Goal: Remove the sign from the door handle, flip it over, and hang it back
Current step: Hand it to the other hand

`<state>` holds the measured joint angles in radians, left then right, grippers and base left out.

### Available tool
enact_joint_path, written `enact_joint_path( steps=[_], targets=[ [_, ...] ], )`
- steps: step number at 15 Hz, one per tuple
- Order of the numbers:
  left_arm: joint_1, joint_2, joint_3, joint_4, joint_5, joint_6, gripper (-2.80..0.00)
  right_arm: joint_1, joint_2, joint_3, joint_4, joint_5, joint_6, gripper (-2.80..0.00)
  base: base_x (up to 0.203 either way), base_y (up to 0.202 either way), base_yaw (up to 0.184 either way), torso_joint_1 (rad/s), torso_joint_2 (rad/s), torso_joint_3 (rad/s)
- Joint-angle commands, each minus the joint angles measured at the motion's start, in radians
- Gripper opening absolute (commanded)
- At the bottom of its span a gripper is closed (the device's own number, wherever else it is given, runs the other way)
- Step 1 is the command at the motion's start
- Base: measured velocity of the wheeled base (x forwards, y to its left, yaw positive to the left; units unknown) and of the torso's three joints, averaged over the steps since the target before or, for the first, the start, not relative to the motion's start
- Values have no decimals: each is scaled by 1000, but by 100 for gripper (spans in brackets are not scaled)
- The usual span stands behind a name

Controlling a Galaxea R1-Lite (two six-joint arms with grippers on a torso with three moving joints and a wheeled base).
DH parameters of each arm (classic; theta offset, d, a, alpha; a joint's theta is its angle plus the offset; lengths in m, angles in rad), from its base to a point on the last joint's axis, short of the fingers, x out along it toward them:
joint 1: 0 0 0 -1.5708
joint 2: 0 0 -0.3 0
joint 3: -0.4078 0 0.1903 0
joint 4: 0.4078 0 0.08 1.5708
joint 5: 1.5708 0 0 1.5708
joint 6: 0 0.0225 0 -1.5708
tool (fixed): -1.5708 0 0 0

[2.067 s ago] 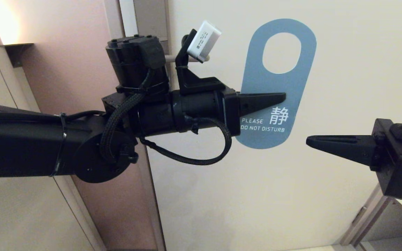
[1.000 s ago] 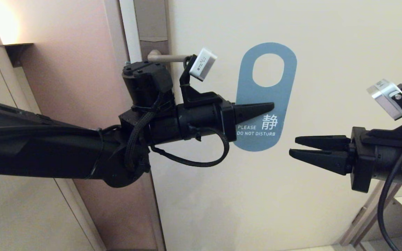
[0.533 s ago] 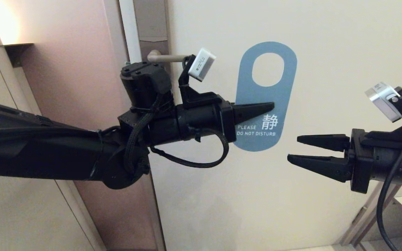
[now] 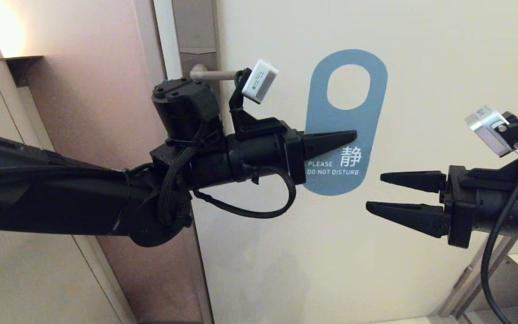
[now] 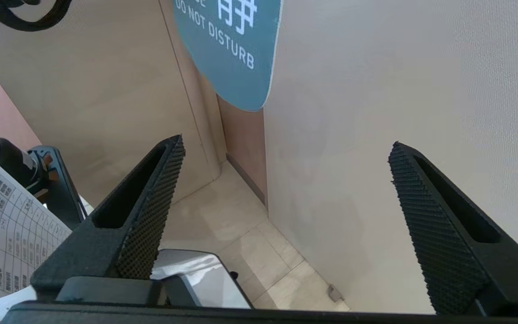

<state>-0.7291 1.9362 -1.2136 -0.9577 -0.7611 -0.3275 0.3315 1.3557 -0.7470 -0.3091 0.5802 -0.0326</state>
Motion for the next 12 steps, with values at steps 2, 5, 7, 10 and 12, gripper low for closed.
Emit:
enact_joint_path(
  steps=[2,5,7,10,12],
  targets=[
    [-13,-8,6,-10,-3,-21,-280,1,6,0,-4,4,-3,0,0,0,0,0,0,0],
    [-35,0,6,-63,-3,-72,-280,0,9,-2,-4,4,-3,0,0,0,0,0,0,0],
    [-56,4,6,-87,-3,-99,-280,0,12,-4,-5,4,-3,0,0,0,0,0,0,0],
    [-79,3,22,-90,-1,-111,-280,1,18,-3,-41,6,-1,0,0,0,0,0,0,0],
    [-87,4,43,-92,-1,-111,-280,0,25,-1,-56,6,-1,0,0,0,0,0,0,0]
  ],
)
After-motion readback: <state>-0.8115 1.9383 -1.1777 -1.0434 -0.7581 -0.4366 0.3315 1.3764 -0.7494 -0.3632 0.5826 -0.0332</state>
